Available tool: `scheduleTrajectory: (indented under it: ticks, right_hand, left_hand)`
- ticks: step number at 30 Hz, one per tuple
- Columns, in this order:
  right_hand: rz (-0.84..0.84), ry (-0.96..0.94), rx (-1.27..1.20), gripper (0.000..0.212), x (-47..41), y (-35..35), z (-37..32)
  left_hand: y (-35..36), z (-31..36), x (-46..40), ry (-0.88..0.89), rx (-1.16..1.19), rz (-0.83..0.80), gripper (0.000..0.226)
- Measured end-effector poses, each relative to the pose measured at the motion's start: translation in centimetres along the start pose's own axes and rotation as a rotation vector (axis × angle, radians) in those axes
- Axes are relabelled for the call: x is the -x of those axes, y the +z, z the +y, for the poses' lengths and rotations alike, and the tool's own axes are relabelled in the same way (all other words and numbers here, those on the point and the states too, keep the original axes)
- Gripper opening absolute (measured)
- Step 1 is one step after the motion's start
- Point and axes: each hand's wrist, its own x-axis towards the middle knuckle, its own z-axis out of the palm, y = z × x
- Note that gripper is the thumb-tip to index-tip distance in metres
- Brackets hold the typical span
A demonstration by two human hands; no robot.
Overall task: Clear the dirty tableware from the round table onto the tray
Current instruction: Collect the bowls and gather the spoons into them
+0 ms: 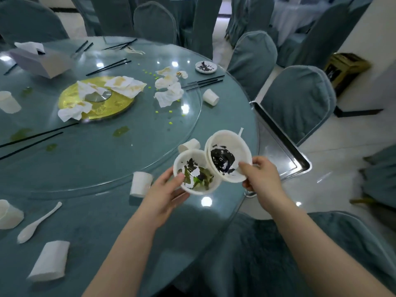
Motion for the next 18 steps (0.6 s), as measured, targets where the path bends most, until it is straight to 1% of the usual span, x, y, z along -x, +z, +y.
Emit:
scheduleTrajectory:
  ticks: [3,7,10,13,15,18]
  right_hand:
    - [-0.018,-0.011,0.043,0.011,2.0,-2.3,-0.3]
    - [0.051,-0.002,0.026,0.013,4.2,-8.4,0.9]
    - [0.090,-0.015,-0.021,0.014,5.8,-15.0,2.1]
    - [0.062,0.038,-0.140,0.014,7.5,-22.8,3.9]
    - [0.021,0.054,-0.179,0.021,8.6,-28.1,5.2]
    - [0.038,0.077,-0.254,0.027,10.2,-35.8,7.2]
  left_hand:
    - [3.5,-1.2,0.8,-0.004,-0.090,-0.098,0.044]
    - [9.4,-3.5,1.8,0.014,-0.197,-0.164,0.027]
    - [15.2,-6.4,2.8,0.000,-0.217,-0.253,0.025]
    - [22.2,-10.1,4.6,-0.015,-0.225,-0.328,0.032]
    - [27.0,-12.6,6.1,-0.025,-0.231,-0.380,0.035]
    - [33.7,-16.2,8.3,-0.051,-0.249,-0.435,0.033]
